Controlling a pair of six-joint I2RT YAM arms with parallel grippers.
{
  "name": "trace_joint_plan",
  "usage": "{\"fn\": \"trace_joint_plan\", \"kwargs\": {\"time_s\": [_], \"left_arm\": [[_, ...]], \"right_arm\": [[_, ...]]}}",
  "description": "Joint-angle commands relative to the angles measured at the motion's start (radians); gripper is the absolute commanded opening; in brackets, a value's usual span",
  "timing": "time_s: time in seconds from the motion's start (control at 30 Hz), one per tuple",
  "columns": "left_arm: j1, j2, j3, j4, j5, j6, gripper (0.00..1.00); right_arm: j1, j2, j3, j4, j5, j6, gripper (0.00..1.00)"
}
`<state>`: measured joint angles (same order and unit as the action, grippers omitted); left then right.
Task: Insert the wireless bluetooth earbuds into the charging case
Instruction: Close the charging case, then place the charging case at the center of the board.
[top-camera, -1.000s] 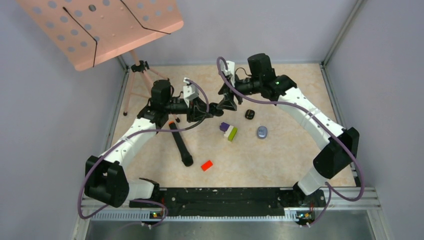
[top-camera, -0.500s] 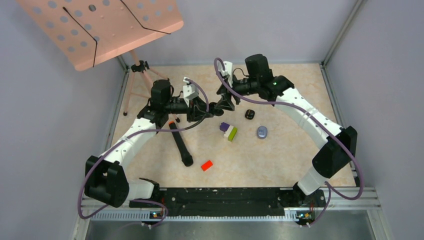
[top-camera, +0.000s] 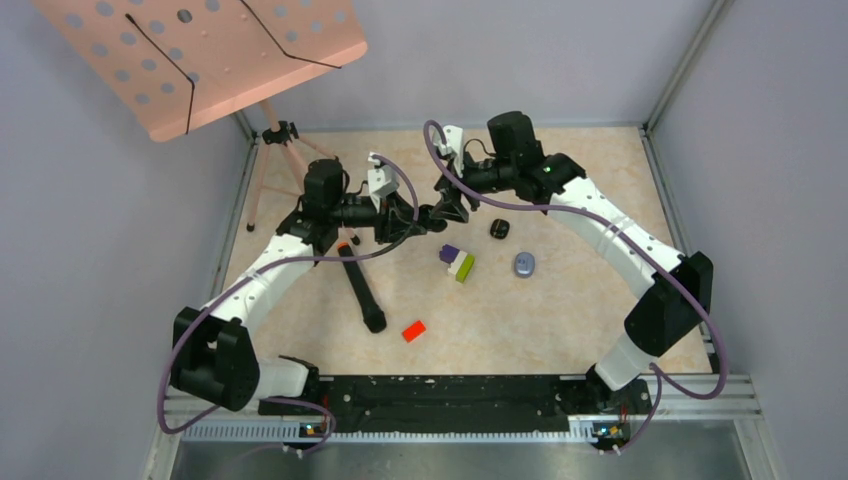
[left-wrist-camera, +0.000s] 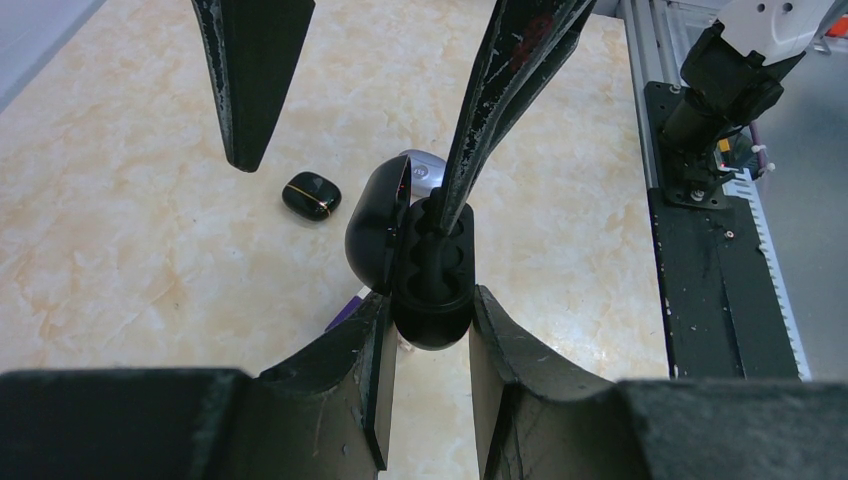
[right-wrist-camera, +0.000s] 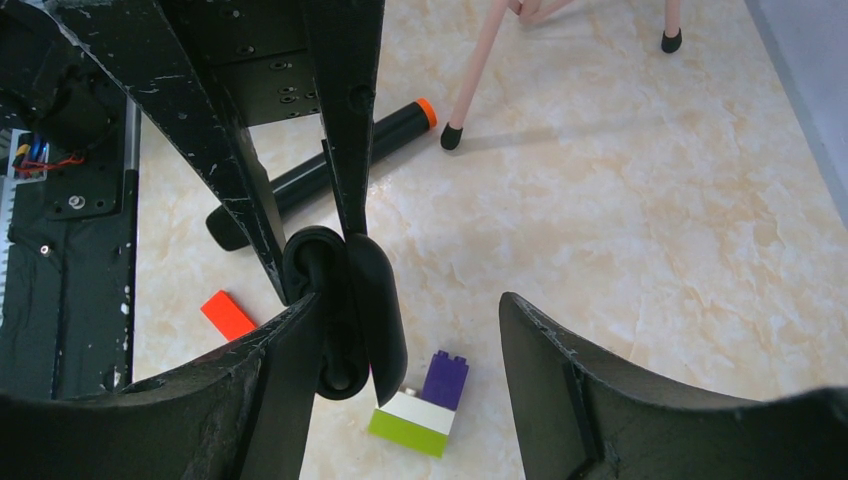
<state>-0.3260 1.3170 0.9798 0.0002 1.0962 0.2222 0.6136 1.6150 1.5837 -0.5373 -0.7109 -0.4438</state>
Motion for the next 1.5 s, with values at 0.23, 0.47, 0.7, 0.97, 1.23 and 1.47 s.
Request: {"fn": "trace_joint_plan", "kwargs": {"time_s": [0.23,0.47,0.7,0.97,1.23,1.47], "left_arm": [[-0.005,-0.001,0.019,0.078,-0.009,0.01,0.0],[-0.005,0.041,0.07,0.069,-0.065,-0.025,0.0],[-0.004,0.047,0.019,0.224,-0.153,-0.179,0.0],[-0.005,0.064,-0.056,0.045,-0.181,-0.132,0.0],[0.005,0.241,-0.013,-0.266,-0.295,-0.23,0.0],[0.009,0.562,0.262,-0.698,-0.35,-0.093,0.06]], "right_arm": [[-0.006,-0.013,0.073,-0.132,-0.128,-0.086,0.53],[-0.016,0.009,0.108,-0.183,-0.19,-0.144,0.56],[-0.018,-0.067,0.069,-0.182,-0.117,-0.14,0.54],[-0.131,-0.243,-0.087,-0.1,0.094,0.006,0.63],[-0.209,-0.38,-0.3,-0.12,0.294,0.162,0.97],[-0.225,-0.401,-0.388,-0.09,0.334,0.209,0.99]]}}
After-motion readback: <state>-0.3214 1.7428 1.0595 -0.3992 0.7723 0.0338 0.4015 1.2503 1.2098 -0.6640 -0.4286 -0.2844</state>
